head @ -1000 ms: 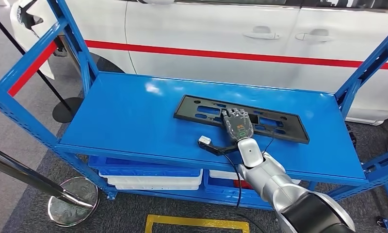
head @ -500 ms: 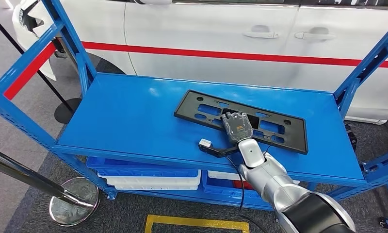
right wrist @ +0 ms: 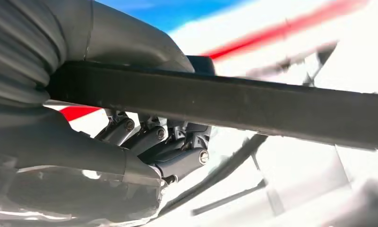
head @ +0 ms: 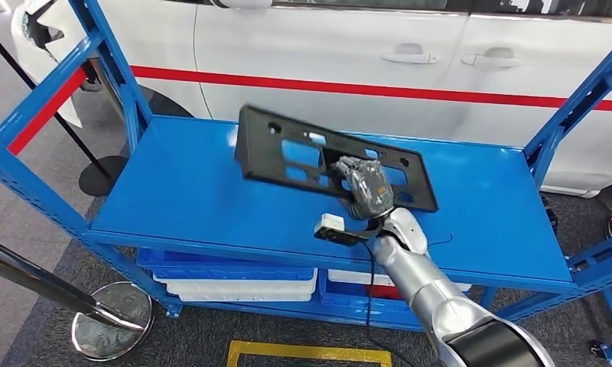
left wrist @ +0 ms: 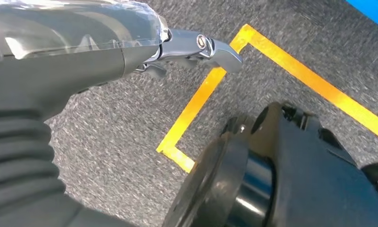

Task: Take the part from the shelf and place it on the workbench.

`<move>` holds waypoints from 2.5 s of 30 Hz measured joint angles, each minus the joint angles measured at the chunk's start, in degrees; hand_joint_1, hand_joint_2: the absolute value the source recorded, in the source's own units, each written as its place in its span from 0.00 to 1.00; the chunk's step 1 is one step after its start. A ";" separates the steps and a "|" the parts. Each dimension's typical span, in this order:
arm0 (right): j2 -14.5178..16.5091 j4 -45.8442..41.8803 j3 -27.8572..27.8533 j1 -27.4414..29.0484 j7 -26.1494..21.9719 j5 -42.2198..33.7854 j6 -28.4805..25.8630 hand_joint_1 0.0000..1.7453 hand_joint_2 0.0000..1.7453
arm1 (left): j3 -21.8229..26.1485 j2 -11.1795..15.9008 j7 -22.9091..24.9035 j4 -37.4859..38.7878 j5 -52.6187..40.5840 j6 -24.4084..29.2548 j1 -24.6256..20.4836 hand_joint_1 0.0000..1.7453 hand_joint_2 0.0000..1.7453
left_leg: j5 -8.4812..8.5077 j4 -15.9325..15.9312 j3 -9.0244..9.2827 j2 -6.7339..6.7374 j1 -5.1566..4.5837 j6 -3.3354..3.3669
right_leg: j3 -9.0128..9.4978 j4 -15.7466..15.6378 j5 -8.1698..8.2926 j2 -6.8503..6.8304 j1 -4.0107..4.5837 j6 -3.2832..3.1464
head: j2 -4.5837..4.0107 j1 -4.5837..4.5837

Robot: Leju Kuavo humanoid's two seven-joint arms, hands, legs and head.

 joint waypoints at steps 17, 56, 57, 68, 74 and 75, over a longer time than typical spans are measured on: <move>-6.95 -58.27 10.11 14.12 -1.31 -47.09 26.74 1.00 1.00 | -0.69 0.26 -0.43 0.00 -0.45 -3.46 -1.09 0.00 1.00 | -1.92 3.16 -2.08 0.03 -0.91 -0.99 | 1.28 -1.68 0.17 -0.92 -0.35 -1.94 | 0.00 -0.01; -15.49 -72.12 14.96 21.44 -1.27 -72.26 61.75 1.00 1.00 | -1.66 3.56 11.53 0.78 -0.65 1.99 0.17 0.00 1.00 | -3.91 12.01 -3.02 -0.08 -0.46 -1.87 | -1.18 -0.45 1.02 -1.00 0.51 -2.69 | 0.00 0.00; -15.94 -72.37 14.91 21.47 -1.27 -72.39 61.35 1.00 1.00 | -1.67 3.67 11.90 0.84 -0.66 2.38 0.13 0.00 1.00 | -3.26 7.46 0.16 -0.08 -0.61 -1.48 | -1.62 -0.21 1.25 -1.00 0.65 -2.56 | 0.00 0.00; -19.20 -72.84 14.79 20.02 -1.27 -71.44 58.62 1.00 1.00 | -0.97 3.74 10.98 1.16 -0.63 2.35 0.12 0.00 1.00 | 0.25 -1.76 1.10 0.31 -0.71 1.25 | -6.88 14.67 -7.61 -0.72 -0.59 1.18 | 0.00 0.00; -19.08 -72.78 14.30 20.40 -1.28 -69.37 61.80 1.00 1.00 | -0.98 4.03 10.90 1.18 -0.63 1.90 0.05 0.00 1.00 | 2.01 0.61 -3.00 0.22 -0.35 -0.50 | 3.78 1.34 -3.53 -0.53 -1.41 1.67 | 0.00 -0.01; -18.97 -72.82 13.97 20.53 -1.29 -69.04 62.37 1.00 1.00 | -1.00 4.11 10.90 1.19 -0.63 1.80 0.04 0.00 1.00 | 2.34 0.75 -3.25 0.20 -0.41 -0.91 | 4.13 0.33 -3.99 -0.40 -1.21 1.17 | 0.00 -0.01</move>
